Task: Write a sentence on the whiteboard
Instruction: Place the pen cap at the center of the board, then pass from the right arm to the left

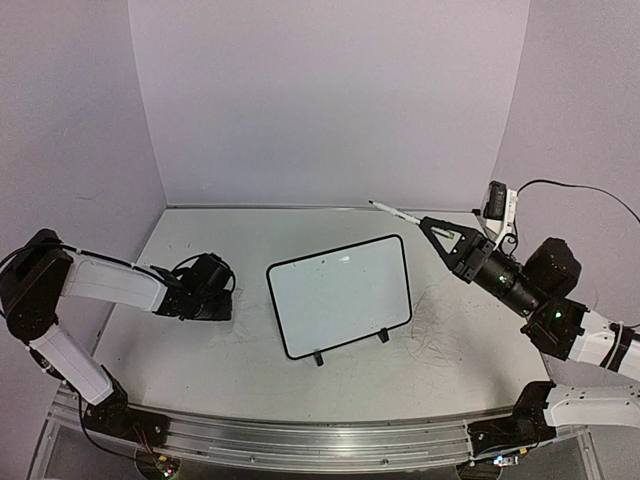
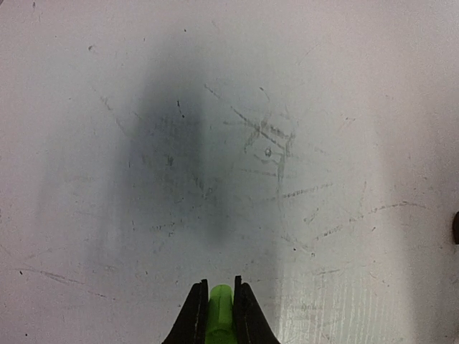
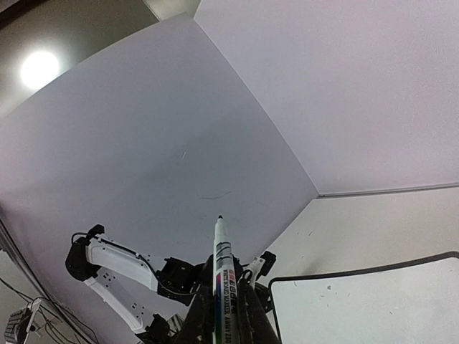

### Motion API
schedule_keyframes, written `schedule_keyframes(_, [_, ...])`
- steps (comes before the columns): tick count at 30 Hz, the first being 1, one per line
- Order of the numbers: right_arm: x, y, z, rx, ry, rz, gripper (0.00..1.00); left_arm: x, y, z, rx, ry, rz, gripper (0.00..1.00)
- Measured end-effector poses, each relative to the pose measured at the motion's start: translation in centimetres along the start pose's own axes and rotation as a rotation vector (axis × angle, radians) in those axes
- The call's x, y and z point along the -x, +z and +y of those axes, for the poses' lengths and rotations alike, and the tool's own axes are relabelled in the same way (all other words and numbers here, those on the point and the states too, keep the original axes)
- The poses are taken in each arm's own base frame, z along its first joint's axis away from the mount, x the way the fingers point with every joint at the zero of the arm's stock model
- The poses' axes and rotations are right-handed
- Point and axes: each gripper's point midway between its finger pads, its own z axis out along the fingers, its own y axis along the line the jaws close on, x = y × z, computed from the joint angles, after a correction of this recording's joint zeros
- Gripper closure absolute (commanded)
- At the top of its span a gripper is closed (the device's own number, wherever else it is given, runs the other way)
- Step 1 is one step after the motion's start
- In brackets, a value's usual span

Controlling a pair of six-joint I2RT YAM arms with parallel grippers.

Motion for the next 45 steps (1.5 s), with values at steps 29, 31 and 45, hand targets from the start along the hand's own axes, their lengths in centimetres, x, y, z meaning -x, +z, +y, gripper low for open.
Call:
schedule_keyframes(29, [-6.0,3.1,-0.4,0.031,-0.174,0.402,1.0,16.1,-23.0,-12.0,-0.797,0.079,-0.325,0.22])
schedule_keyframes(31, [-7.7,3.3,-0.3,0.072,-0.168,0.48,1.0,14.9,-24.8,-14.7,-0.935,0.164,-0.275,0.2])
schedule_keyframes(45, [-12.6,1.9,1.3,0.245,-0.107,0.695,1.0,1.3,-26.8,-24.4,-1.369,0.495,0.197,0.45])
